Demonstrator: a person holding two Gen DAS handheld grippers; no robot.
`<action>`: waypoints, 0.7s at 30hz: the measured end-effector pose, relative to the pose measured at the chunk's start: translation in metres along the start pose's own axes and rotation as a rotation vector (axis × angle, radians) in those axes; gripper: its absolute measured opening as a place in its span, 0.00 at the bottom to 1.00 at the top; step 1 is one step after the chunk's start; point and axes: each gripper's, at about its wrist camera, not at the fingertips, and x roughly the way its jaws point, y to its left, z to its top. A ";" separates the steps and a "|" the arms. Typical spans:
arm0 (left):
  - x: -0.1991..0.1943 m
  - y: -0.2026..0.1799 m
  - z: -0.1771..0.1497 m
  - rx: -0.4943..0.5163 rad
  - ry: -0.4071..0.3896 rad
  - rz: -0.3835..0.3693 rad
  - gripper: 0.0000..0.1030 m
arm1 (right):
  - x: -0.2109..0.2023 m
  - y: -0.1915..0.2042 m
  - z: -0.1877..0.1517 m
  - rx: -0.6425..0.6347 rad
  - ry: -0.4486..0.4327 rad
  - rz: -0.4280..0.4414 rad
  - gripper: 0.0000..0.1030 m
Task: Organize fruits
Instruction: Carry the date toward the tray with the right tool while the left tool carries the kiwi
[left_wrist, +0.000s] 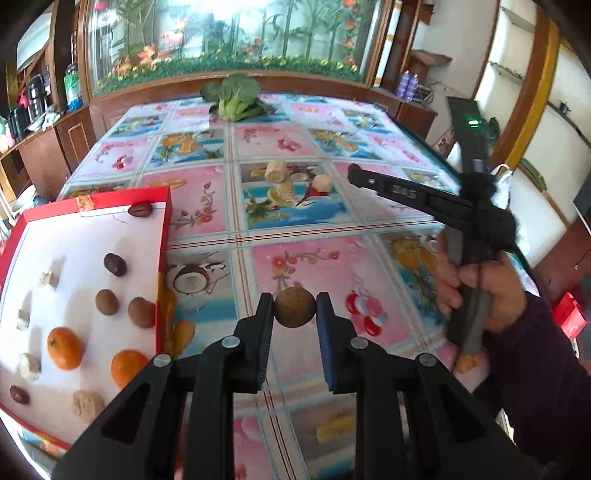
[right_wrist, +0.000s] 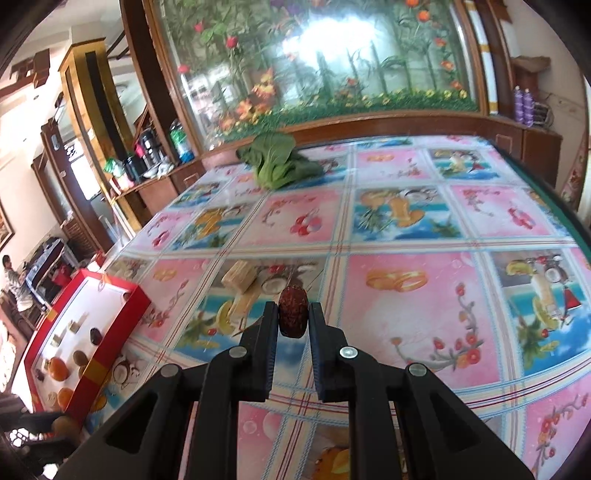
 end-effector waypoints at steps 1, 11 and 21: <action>-0.007 -0.002 -0.003 0.007 -0.012 -0.007 0.24 | -0.001 0.000 0.000 0.002 -0.008 -0.009 0.14; -0.057 0.029 -0.022 -0.037 -0.127 0.048 0.24 | -0.014 0.039 -0.009 -0.029 -0.026 0.042 0.14; -0.105 0.118 -0.024 -0.191 -0.263 0.274 0.24 | -0.005 0.166 -0.023 -0.163 0.073 0.299 0.14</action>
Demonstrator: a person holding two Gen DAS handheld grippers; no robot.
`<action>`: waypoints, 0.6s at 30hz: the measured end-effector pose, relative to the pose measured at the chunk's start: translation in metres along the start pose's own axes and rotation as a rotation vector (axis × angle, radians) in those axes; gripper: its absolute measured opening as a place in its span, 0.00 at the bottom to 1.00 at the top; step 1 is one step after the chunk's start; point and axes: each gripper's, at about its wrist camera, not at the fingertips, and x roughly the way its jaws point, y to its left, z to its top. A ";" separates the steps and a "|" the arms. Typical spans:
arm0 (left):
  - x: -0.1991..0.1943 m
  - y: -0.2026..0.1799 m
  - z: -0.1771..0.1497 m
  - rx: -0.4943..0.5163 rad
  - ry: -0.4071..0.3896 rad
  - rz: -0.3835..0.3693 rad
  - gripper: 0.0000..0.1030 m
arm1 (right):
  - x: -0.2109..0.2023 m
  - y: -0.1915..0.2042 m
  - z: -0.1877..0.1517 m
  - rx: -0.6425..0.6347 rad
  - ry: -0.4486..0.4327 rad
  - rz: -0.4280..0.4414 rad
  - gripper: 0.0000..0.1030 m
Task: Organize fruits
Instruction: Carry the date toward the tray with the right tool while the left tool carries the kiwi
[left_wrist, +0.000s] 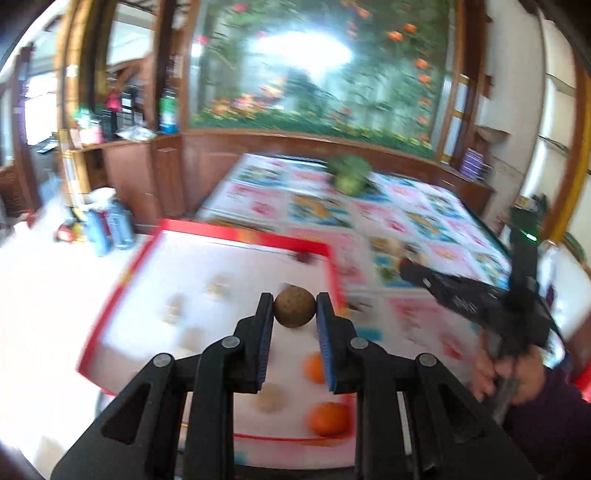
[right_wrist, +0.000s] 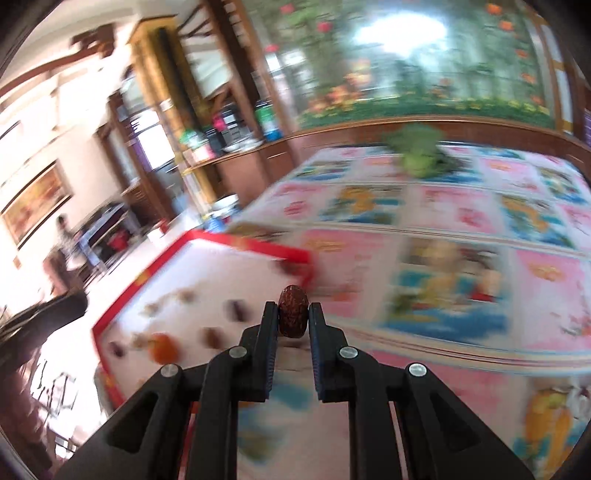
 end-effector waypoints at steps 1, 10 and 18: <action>-0.001 0.012 0.002 -0.019 -0.007 0.031 0.24 | 0.004 0.013 0.002 -0.024 0.006 0.015 0.14; 0.013 0.087 -0.002 -0.147 -0.003 0.202 0.24 | 0.058 0.096 0.017 -0.142 0.107 0.100 0.14; 0.041 0.113 -0.013 -0.191 0.070 0.246 0.24 | 0.090 0.115 0.012 -0.144 0.201 0.094 0.14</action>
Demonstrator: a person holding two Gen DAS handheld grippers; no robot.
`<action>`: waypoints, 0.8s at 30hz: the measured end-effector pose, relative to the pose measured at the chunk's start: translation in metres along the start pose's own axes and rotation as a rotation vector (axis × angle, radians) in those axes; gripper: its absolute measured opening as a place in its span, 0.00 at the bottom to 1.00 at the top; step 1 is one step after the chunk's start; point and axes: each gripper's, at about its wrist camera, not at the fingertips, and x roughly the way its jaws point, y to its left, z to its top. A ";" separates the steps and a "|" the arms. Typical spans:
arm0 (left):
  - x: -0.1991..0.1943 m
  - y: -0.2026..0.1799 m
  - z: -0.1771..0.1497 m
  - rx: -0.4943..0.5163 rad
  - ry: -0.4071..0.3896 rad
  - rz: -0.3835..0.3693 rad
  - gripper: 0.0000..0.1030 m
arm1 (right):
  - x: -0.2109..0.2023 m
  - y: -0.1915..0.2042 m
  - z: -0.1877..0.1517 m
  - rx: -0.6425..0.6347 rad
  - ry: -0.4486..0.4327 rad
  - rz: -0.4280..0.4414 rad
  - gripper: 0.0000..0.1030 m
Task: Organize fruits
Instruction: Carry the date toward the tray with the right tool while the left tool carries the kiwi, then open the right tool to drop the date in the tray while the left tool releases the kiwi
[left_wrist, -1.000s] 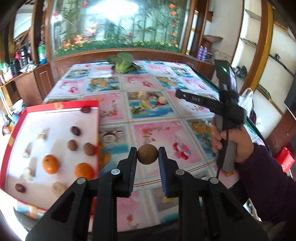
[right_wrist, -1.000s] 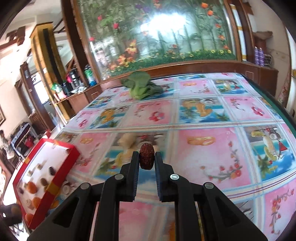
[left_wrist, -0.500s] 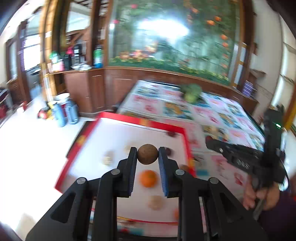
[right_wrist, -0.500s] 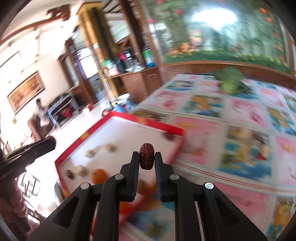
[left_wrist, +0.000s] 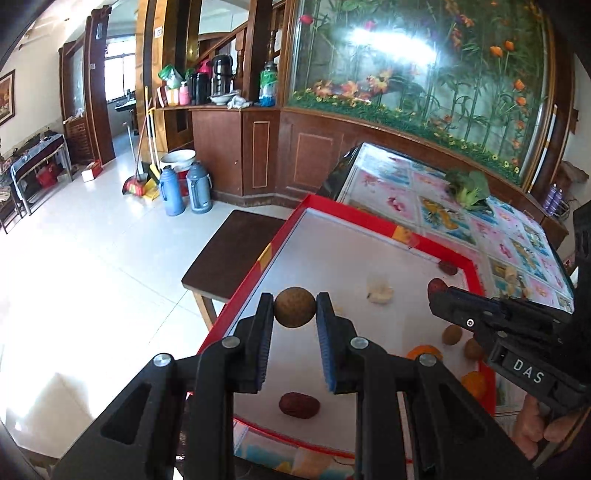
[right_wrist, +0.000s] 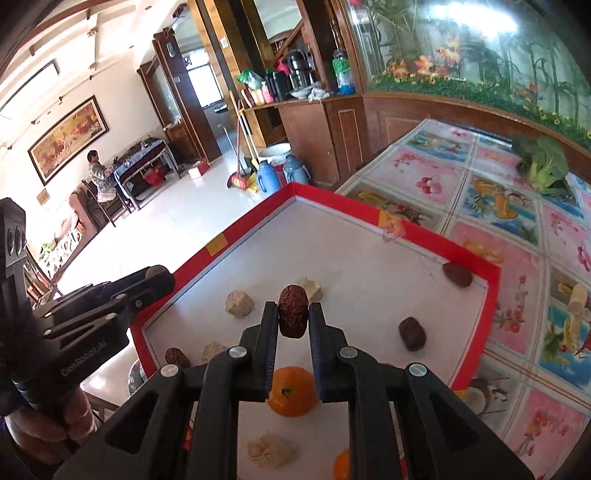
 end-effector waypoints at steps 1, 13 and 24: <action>0.005 0.002 -0.001 -0.004 0.011 0.006 0.24 | 0.002 0.001 -0.001 0.002 0.008 -0.005 0.14; 0.026 0.008 -0.008 -0.013 0.080 0.034 0.24 | 0.025 0.006 -0.008 0.019 0.079 -0.017 0.14; 0.037 0.008 -0.012 -0.011 0.123 0.046 0.24 | 0.032 0.004 -0.011 0.026 0.117 -0.027 0.14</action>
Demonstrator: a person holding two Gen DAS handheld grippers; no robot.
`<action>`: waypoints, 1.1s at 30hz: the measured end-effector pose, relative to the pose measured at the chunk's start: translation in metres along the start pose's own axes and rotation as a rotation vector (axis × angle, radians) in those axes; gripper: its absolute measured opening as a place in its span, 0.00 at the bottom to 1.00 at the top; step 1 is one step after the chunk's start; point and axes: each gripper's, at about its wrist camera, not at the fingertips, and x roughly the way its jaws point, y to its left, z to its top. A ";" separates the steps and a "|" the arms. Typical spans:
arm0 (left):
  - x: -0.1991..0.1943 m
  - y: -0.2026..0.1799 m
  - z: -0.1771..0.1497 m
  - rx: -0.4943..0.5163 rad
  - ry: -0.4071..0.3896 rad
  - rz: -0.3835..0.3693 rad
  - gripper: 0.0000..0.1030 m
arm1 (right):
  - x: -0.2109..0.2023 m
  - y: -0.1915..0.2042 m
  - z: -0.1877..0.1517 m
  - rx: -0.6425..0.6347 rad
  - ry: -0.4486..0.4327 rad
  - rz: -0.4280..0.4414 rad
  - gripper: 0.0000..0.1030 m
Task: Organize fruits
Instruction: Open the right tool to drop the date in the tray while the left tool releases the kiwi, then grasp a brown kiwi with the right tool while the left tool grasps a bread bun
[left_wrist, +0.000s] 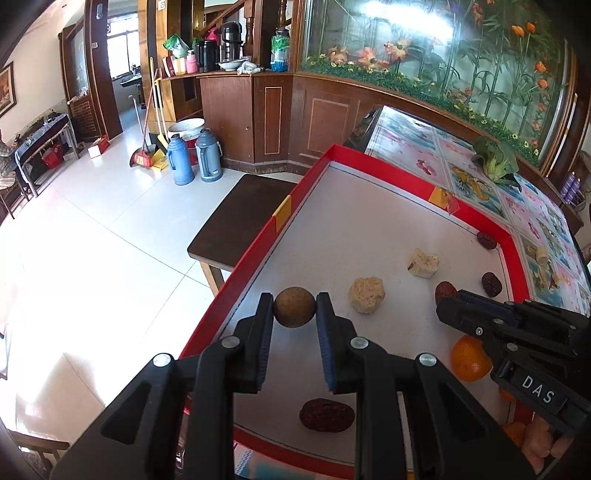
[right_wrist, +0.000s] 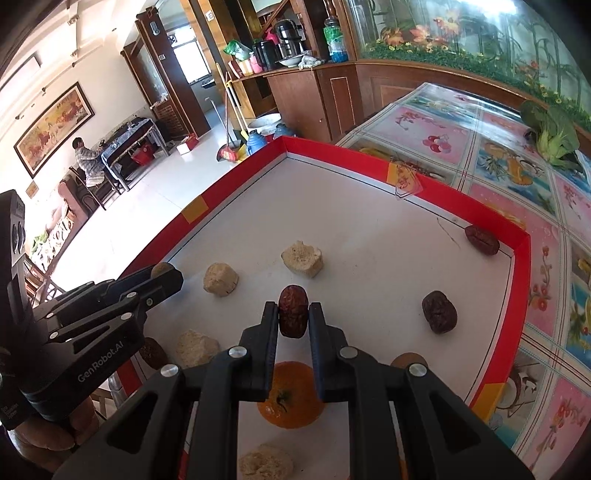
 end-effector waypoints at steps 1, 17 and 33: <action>0.001 0.000 0.000 0.000 0.002 0.000 0.24 | 0.000 0.000 0.000 0.000 0.003 -0.003 0.14; -0.004 -0.003 -0.002 0.001 0.018 0.026 0.65 | -0.017 -0.013 0.001 0.029 0.003 -0.009 0.24; -0.065 -0.034 0.008 0.069 -0.113 -0.035 0.75 | -0.165 -0.209 -0.049 0.293 -0.307 -0.210 0.38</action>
